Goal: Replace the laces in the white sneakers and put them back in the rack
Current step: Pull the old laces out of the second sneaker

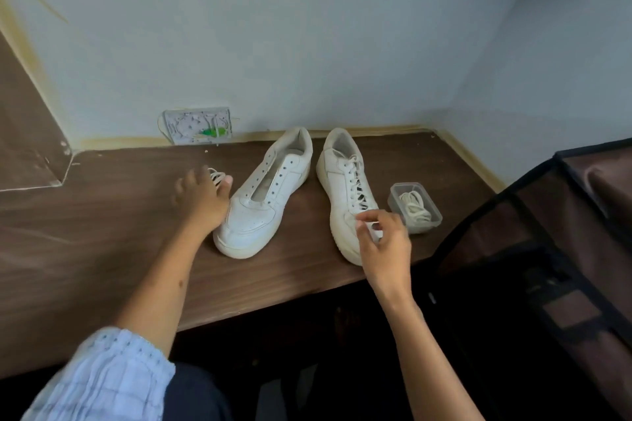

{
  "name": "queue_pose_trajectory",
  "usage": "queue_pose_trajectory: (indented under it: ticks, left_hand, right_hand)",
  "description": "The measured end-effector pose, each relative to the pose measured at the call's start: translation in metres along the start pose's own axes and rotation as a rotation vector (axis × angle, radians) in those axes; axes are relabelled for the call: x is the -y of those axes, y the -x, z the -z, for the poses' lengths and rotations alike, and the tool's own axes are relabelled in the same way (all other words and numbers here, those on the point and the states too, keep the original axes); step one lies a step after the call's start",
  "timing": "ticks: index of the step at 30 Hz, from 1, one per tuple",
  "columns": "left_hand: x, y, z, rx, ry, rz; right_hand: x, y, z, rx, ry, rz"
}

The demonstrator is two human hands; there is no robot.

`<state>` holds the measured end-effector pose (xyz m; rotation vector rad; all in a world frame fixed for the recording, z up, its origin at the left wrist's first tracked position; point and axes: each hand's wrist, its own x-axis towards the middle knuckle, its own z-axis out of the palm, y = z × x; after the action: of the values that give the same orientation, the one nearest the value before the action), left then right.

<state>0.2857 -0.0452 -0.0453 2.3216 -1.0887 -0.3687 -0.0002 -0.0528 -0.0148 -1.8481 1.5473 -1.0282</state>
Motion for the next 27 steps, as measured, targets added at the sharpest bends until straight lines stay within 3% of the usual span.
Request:
queue_pose_trajectory:
  ticks: [3,7,14,23,25,27]
  left_hand:
    - [-0.02,0.033,-0.009,0.023,0.201,-0.195]
    - [-0.033,0.064,-0.024,-0.006,-0.04,-0.22]
    - [-0.037,0.075,-0.031,-0.119,-0.102,-0.151]
    - [-0.045,0.089,-0.021,-0.042,-0.171,0.007]
    - [-0.051,0.086,-0.021,-0.141,-0.118,-0.077]
    - [-0.06,0.079,-0.024,-0.3,-0.007,-0.305]
  right_hand:
    - [-0.007,-0.012,-0.005,-0.083,0.232,0.103]
    - [-0.016,-0.032,-0.019,0.154,0.328,-0.023]
    - [-0.017,-0.023,-0.028,0.119,0.251,-0.02]
    - [-0.002,0.025,-0.036,0.172,0.218,0.083]
    - [0.001,0.022,-0.033,0.151,0.231,0.093]
    - [-0.001,0.01,-0.03,0.122,0.131,0.072]
